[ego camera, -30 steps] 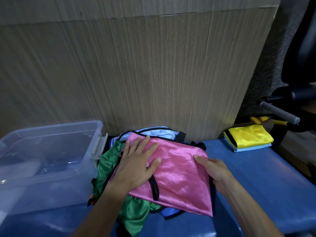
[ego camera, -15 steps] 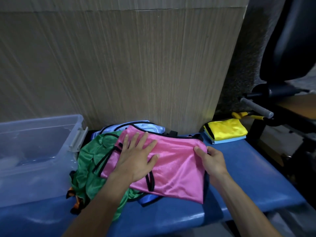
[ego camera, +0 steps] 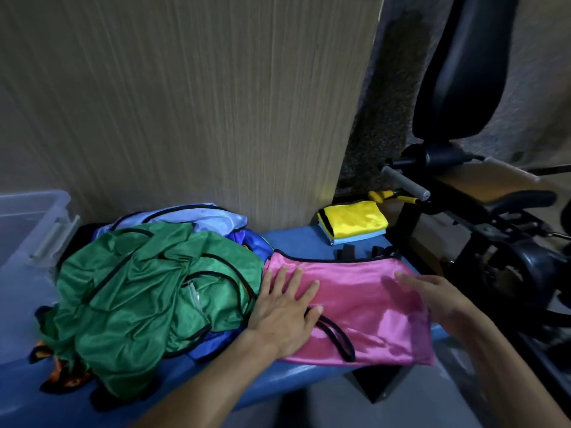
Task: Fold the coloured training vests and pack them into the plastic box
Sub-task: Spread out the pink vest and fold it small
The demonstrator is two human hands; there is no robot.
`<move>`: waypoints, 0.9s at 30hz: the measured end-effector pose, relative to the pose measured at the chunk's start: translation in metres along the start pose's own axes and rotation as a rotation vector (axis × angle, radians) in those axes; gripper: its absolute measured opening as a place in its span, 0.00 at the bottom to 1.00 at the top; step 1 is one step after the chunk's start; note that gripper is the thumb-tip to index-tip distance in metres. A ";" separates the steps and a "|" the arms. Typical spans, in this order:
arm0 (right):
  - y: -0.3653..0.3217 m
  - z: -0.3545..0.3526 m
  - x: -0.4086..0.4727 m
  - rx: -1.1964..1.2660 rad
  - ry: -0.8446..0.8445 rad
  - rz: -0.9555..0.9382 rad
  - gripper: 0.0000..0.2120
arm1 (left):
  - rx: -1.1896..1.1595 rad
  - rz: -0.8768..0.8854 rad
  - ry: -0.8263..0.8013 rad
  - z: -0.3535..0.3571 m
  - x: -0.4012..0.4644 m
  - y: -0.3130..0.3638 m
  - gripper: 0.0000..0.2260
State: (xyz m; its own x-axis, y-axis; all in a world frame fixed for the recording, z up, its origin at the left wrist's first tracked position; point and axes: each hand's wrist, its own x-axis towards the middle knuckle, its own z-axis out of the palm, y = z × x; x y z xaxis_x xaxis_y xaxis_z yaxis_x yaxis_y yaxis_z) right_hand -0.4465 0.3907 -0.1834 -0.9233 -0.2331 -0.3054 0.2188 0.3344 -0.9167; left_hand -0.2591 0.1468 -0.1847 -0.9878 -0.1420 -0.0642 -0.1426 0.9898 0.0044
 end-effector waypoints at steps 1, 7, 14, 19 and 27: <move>-0.003 0.001 -0.003 -0.043 -0.001 0.004 0.21 | 0.009 -0.001 -0.003 0.001 -0.002 -0.003 0.38; -0.011 0.011 -0.005 -0.254 0.100 -0.032 0.18 | 0.058 0.054 0.203 -0.007 0.000 -0.001 0.28; -0.017 0.009 -0.015 0.005 0.017 0.071 0.18 | -0.122 0.207 0.015 -0.001 0.033 0.018 0.31; -0.029 0.000 -0.041 0.246 -0.336 0.075 0.18 | -0.123 0.209 -0.081 0.008 0.036 0.013 0.39; -0.076 0.026 -0.074 0.227 -0.415 -0.077 0.29 | -0.743 0.153 0.222 -0.034 0.031 -0.026 0.11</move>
State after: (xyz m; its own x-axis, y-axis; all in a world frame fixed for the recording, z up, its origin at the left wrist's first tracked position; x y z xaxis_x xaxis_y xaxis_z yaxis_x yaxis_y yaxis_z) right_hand -0.3867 0.3584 -0.0981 -0.7458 -0.6095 -0.2688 0.2605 0.1045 -0.9598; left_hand -0.2878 0.1164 -0.1523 -0.9780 -0.0818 0.1918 0.0689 0.7414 0.6676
